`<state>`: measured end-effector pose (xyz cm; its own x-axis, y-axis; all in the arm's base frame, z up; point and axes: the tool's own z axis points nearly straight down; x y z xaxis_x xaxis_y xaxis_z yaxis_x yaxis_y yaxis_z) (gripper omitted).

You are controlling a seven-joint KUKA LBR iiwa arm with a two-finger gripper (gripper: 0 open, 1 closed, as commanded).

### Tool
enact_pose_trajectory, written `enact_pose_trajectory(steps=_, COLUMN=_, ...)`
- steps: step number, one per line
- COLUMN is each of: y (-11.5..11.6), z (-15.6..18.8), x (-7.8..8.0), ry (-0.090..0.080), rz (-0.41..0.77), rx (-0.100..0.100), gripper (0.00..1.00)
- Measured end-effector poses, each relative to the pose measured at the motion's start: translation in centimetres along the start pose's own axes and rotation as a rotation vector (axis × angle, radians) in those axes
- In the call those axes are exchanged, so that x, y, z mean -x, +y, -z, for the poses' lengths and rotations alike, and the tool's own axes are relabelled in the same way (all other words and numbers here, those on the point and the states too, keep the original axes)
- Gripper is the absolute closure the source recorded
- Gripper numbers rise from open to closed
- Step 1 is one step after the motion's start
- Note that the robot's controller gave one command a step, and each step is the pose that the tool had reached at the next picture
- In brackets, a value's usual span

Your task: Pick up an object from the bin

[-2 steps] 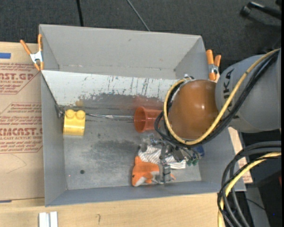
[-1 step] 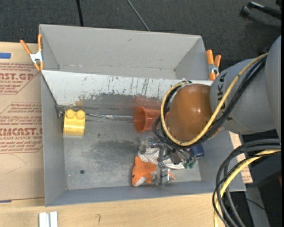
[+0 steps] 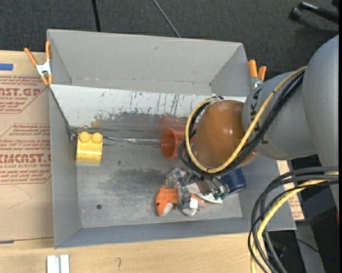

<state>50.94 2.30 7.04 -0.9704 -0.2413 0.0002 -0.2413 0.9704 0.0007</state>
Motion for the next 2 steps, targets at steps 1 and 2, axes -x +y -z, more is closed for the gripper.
enact_pose_trajectory(steps=1, y=0.0, z=0.0, x=0.0, ry=0.0, rz=0.0, rx=0.0, gripper=1.0)
enact_pose_trajectory(steps=2, y=-0.8, z=20.0, x=-1.4, ry=0.0, rz=-0.074, rx=-0.001, gripper=1.0)
